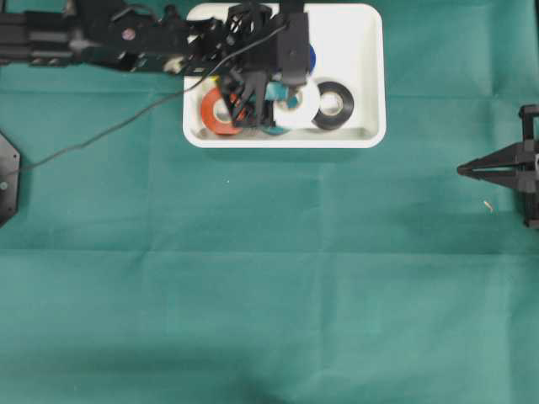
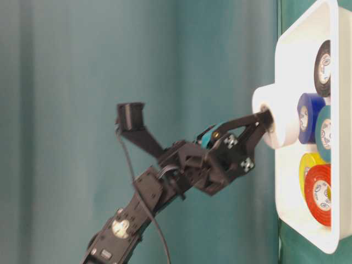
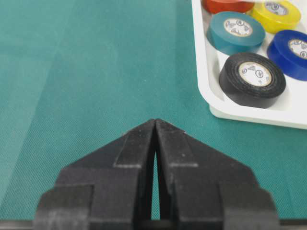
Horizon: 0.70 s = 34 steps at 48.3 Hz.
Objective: Put the tape into the white case with the left arm.
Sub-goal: 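Lift the white roll and carry it into the tray's right side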
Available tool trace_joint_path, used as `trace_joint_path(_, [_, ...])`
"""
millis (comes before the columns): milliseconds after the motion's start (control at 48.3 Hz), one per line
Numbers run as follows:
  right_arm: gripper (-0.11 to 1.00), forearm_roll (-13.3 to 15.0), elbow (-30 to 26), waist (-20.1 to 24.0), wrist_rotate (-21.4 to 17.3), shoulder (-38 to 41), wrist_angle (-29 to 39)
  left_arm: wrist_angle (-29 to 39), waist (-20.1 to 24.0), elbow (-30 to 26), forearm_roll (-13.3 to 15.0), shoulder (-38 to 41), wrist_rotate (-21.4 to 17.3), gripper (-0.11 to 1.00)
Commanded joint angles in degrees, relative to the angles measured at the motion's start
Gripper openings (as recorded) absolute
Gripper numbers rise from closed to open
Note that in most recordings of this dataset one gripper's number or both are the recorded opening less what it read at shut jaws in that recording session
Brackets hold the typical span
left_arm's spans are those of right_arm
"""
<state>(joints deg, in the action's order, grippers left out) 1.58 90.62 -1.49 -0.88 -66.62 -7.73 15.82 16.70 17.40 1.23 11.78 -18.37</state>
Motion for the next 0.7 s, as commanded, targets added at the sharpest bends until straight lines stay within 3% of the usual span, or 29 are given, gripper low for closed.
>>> trace_joint_path(0, [-0.09,0.53,-0.44,-0.09,-0.09,0.44,-0.88,-0.62,0.62,-3.25,0.00,0.09,0.18,0.27])
trace_joint_path(290, [-0.09,0.62,-0.44,-0.09,-0.09,0.44,-0.97,0.70,0.88,-7.29,0.00,2.20,0.18,0.27])
trace_joint_path(683, [-0.09,0.62,-0.44,-0.09,-0.09,0.44,-0.97,2.37,1.05,-8.26,0.00,3.16,0.35,0.27])
